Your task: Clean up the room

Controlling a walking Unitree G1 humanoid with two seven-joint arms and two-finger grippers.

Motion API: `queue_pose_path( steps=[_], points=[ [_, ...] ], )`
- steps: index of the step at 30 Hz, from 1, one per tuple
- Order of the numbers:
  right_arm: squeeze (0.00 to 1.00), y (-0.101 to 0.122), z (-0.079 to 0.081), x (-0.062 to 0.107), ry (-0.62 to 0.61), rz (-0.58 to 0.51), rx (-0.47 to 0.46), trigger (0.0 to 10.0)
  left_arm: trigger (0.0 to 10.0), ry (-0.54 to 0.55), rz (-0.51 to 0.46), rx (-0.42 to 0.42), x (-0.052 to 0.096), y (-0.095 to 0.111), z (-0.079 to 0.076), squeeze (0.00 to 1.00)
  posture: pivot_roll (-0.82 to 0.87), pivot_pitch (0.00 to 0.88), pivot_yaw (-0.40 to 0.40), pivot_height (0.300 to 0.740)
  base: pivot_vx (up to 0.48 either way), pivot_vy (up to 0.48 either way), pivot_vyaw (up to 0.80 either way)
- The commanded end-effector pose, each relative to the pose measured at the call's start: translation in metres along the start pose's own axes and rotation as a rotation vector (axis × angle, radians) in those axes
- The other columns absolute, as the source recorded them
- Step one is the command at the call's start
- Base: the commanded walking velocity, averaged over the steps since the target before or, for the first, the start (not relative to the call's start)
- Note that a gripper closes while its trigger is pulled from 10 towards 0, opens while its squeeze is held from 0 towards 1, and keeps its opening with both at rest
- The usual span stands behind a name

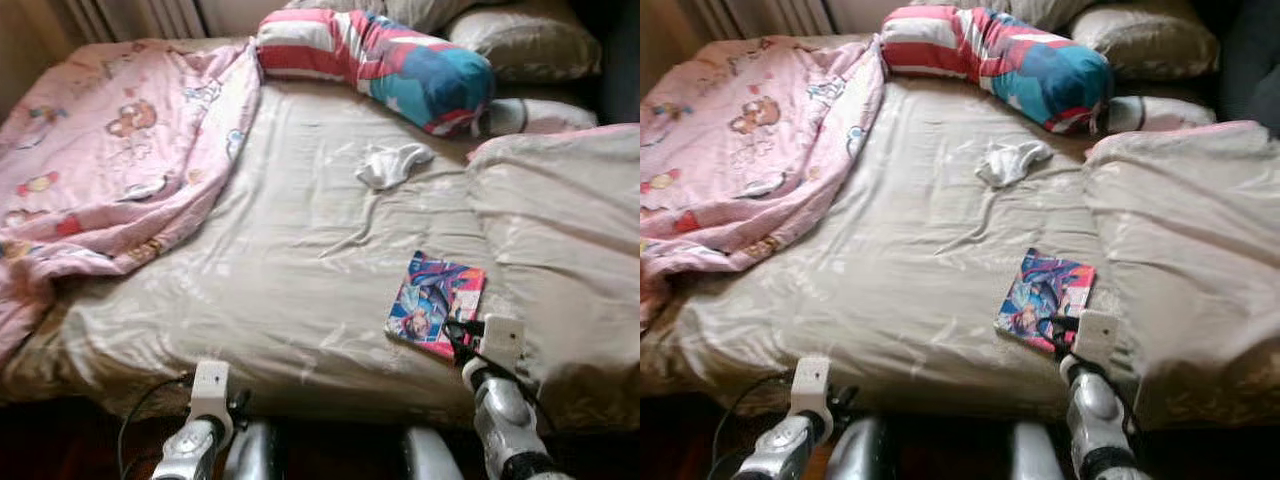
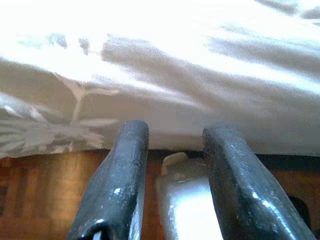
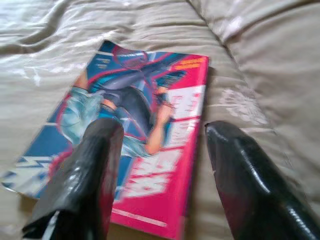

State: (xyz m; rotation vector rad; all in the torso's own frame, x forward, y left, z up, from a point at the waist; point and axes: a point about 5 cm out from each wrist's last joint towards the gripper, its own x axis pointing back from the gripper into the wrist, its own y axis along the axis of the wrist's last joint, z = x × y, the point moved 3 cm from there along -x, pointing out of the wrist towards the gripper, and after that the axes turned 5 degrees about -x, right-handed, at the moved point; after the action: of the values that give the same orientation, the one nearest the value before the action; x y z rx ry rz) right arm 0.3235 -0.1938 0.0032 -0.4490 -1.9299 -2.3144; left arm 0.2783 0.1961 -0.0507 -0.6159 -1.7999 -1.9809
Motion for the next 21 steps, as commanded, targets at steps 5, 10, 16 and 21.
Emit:
queue_pose_path(
  steps=[5,10,16,21],
  points=[
    [0.00,-0.019,0.004,0.007,0.039,0.075,0.004,10.0,10.0,0.016,0.031,0.009,0.004,-0.011,0.004,0.00,-0.04,0.134,0.081,0.599,0.000,0.000,0.00],
    [0.00,-0.029,-0.003,0.013,0.024,0.106,0.015,10.0,10.0,0.015,0.036,0.007,0.004,-0.013,0.003,0.00,-0.04,0.129,0.078,0.599,0.000,0.000,0.00],
    [0.00,-0.041,-0.003,0.017,0.051,0.171,0.030,10.0,10.0,0.013,0.039,0.005,0.004,-0.014,0.003,0.00,-0.04,0.121,0.080,0.599,0.000,0.000,0.00],
    [0.00,-0.045,0.006,0.017,0.097,0.211,0.042,10.0,10.0,0.008,0.037,-0.004,0.005,-0.014,0.003,0.00,-0.04,0.131,0.086,0.599,0.000,0.000,0.00]
  ],
)
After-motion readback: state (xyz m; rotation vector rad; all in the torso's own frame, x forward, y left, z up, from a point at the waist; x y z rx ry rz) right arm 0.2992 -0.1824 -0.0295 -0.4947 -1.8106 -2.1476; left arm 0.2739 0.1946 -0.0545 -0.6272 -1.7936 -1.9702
